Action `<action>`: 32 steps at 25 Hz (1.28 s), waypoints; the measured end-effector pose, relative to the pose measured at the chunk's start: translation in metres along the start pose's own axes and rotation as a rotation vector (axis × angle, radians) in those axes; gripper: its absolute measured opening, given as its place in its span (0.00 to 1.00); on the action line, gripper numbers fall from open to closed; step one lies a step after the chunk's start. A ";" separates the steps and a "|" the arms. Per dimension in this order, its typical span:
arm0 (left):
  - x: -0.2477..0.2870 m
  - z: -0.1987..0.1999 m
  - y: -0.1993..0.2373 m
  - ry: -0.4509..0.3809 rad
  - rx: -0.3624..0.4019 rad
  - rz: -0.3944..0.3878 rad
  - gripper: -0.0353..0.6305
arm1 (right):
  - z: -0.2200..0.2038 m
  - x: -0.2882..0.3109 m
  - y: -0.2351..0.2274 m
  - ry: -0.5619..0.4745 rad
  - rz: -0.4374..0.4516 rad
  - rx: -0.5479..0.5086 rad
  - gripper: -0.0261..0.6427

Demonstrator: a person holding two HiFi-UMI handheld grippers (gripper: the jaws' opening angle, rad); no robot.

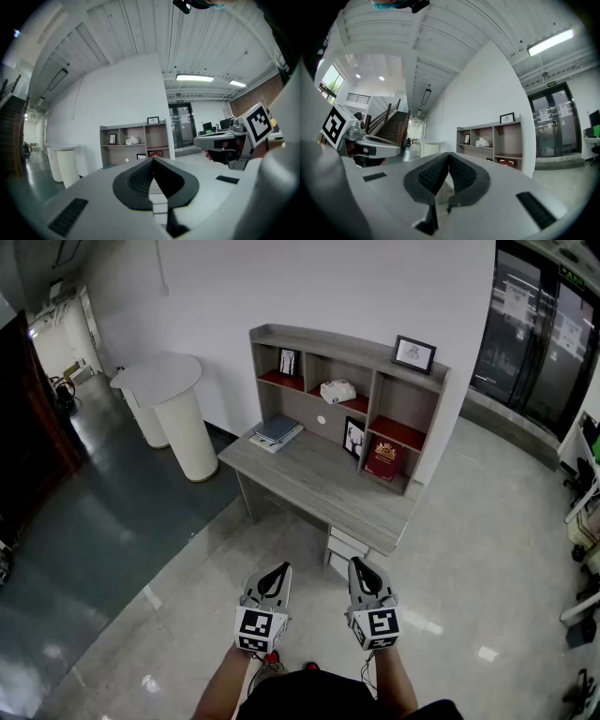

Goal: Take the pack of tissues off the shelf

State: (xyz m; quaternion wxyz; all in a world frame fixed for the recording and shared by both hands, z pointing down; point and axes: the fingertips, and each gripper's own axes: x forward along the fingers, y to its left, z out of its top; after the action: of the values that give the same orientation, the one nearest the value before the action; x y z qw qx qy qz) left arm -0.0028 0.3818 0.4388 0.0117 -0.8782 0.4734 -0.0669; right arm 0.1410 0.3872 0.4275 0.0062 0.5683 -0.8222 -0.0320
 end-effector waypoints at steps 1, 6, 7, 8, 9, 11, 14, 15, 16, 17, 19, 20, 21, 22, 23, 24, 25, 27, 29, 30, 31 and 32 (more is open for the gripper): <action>0.002 0.001 -0.001 -0.002 -0.001 0.000 0.06 | 0.000 0.000 -0.002 -0.001 0.002 -0.002 0.08; 0.009 0.005 -0.008 -0.003 -0.005 0.006 0.06 | -0.002 -0.002 -0.013 0.000 0.003 0.009 0.08; 0.011 0.005 -0.009 -0.001 -0.005 0.007 0.06 | -0.003 -0.001 -0.016 0.003 0.001 0.012 0.08; 0.013 0.005 -0.008 0.002 -0.005 0.007 0.06 | -0.005 0.001 -0.018 0.005 -0.001 0.015 0.08; 0.015 0.004 -0.008 0.005 -0.003 0.005 0.06 | -0.006 0.004 -0.019 0.008 -0.003 0.018 0.08; 0.021 0.004 -0.005 0.009 0.005 0.001 0.06 | -0.009 0.010 -0.021 0.011 -0.003 0.020 0.08; 0.034 0.004 0.001 0.014 0.011 -0.003 0.06 | -0.013 0.023 -0.023 0.017 0.004 0.017 0.08; 0.038 0.004 0.003 0.016 0.010 -0.005 0.06 | -0.015 0.028 -0.023 0.022 0.006 0.020 0.08; 0.043 0.004 0.007 0.019 0.010 -0.008 0.06 | -0.016 0.033 -0.024 0.026 0.008 0.024 0.08; 0.049 0.004 0.011 0.023 0.011 -0.011 0.06 | -0.016 0.040 -0.025 0.028 0.008 0.027 0.08; 0.062 0.003 0.020 0.030 0.014 -0.020 0.06 | -0.017 0.054 -0.028 0.030 0.004 0.031 0.08; 0.070 0.003 0.025 0.031 0.015 -0.028 0.06 | -0.017 0.061 -0.031 0.030 0.001 0.032 0.08; 0.078 0.003 0.030 0.031 0.015 -0.036 0.06 | -0.018 0.070 -0.034 0.031 -0.005 0.034 0.08; 0.087 0.003 0.036 0.031 0.016 -0.045 0.06 | -0.019 0.078 -0.037 0.035 -0.013 0.034 0.08; 0.096 0.003 0.043 0.030 0.016 -0.055 0.06 | -0.019 0.088 -0.040 0.037 -0.023 0.034 0.08; 0.105 0.004 0.051 0.029 0.017 -0.064 0.06 | -0.019 0.099 -0.043 0.037 -0.033 0.034 0.08; 0.114 0.004 0.059 0.029 0.016 -0.071 0.06 | -0.018 0.109 -0.045 0.037 -0.043 0.035 0.08; 0.133 0.005 0.076 0.029 0.011 -0.085 0.06 | -0.017 0.131 -0.047 0.042 -0.056 0.039 0.08; 0.150 0.007 0.093 0.026 0.003 -0.103 0.06 | -0.014 0.151 -0.046 0.061 -0.066 0.046 0.08; 0.159 0.008 0.101 0.025 -0.004 -0.115 0.06 | -0.014 0.161 -0.047 0.070 -0.074 0.048 0.08; 0.168 0.009 0.110 0.025 -0.010 -0.127 0.06 | -0.015 0.171 -0.049 0.076 -0.084 0.048 0.08; 0.177 0.010 0.118 0.025 -0.015 -0.139 0.06 | -0.017 0.182 -0.052 0.079 -0.096 0.050 0.08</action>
State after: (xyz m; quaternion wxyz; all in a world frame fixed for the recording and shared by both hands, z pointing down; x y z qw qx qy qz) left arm -0.0035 0.1683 0.4383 -0.0056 -0.9082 0.4118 -0.0751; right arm 0.1258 0.1979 0.4363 0.0228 0.6078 -0.7937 0.0105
